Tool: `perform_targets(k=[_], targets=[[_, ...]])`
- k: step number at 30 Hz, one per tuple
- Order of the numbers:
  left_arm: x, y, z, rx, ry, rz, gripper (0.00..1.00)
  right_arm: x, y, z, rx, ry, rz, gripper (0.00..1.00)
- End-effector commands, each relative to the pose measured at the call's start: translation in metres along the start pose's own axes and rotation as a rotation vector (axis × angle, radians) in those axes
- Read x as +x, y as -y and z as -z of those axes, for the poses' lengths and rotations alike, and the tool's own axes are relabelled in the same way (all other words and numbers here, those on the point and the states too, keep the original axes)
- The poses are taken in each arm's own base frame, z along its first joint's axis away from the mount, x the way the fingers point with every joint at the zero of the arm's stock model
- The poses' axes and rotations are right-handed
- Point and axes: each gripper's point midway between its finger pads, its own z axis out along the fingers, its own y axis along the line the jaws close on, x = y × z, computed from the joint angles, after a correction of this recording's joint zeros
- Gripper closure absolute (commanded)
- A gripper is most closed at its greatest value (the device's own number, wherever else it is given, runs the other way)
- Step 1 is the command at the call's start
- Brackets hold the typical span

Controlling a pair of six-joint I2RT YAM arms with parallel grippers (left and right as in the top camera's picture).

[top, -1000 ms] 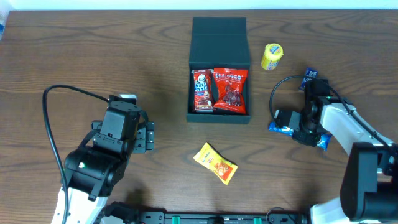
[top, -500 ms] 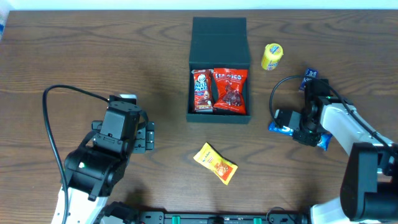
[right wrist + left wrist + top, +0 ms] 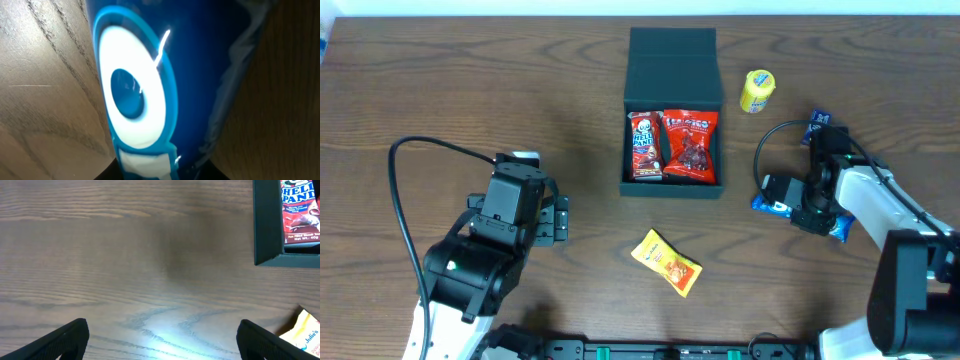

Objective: Pack container
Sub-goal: 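Lower the right gripper and grasp the Oreo pack, then lift the Oreo pack and carry it over the black box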

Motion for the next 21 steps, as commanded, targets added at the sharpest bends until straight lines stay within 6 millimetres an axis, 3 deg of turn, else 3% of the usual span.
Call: perform_targets(k=[1, 8, 11, 17, 21], targets=[[0.002, -0.001, -0.001, -0.004, -0.007, -0.005, 0.05, -0.003, -0.008, -0.002, -0.029, 0.006, -0.004, 0.79], [0.002, -0.001, -0.001, -0.004, -0.007, -0.005, 0.05, 0.0, -0.009, -0.002, -0.031, -0.01, -0.033, 0.88], [0.002, -0.001, -0.001, -0.004, -0.007, -0.005, 0.05, 0.002, -0.008, -0.001, -0.026, -0.019, -0.044, 0.98], [0.002, -0.001, -0.001, -0.004, -0.007, -0.005, 0.05, 0.002, -0.008, 0.005, -0.015, -0.015, -0.103, 0.99], [0.002, -0.001, -0.001, -0.004, -0.007, -0.005, 0.05, 0.002, -0.005, 0.02, 0.023, 0.004, -0.162, 0.99]])
